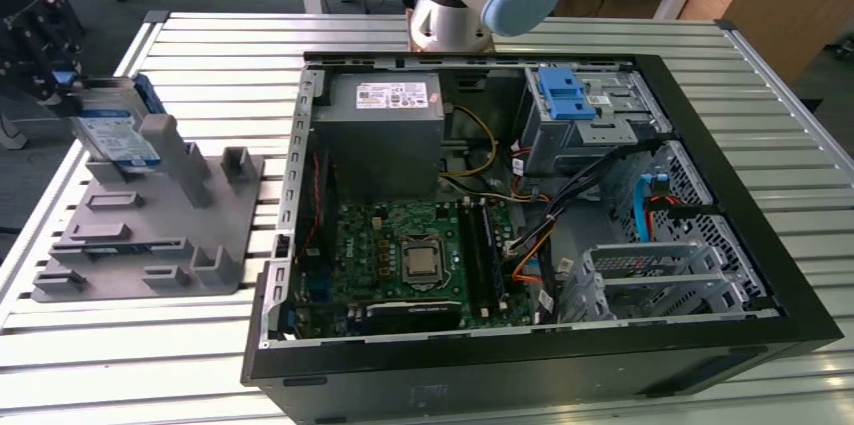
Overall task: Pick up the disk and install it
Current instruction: 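Pick up the disk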
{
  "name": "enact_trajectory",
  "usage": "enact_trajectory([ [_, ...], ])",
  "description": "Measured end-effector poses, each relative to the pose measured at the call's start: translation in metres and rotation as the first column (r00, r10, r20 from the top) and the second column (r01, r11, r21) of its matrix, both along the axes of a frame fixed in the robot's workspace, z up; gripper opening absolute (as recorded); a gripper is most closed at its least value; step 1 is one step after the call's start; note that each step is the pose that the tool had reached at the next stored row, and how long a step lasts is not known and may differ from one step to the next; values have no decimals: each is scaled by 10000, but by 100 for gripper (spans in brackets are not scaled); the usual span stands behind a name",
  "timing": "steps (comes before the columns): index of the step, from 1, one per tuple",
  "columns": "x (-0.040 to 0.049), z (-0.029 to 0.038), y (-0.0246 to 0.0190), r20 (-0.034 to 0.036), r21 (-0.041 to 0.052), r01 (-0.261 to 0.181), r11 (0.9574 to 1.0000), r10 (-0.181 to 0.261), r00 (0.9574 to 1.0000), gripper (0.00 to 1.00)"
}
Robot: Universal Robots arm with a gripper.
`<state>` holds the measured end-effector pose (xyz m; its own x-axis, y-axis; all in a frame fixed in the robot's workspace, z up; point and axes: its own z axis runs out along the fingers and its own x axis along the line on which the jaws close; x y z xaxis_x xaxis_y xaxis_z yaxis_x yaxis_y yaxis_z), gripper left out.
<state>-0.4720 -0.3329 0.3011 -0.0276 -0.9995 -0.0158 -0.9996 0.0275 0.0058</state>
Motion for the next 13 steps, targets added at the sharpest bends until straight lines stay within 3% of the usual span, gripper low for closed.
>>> enact_trajectory([
  [13, 0, 276, 1, -1, -6, 0, 10000, 0, 10000, 36],
])
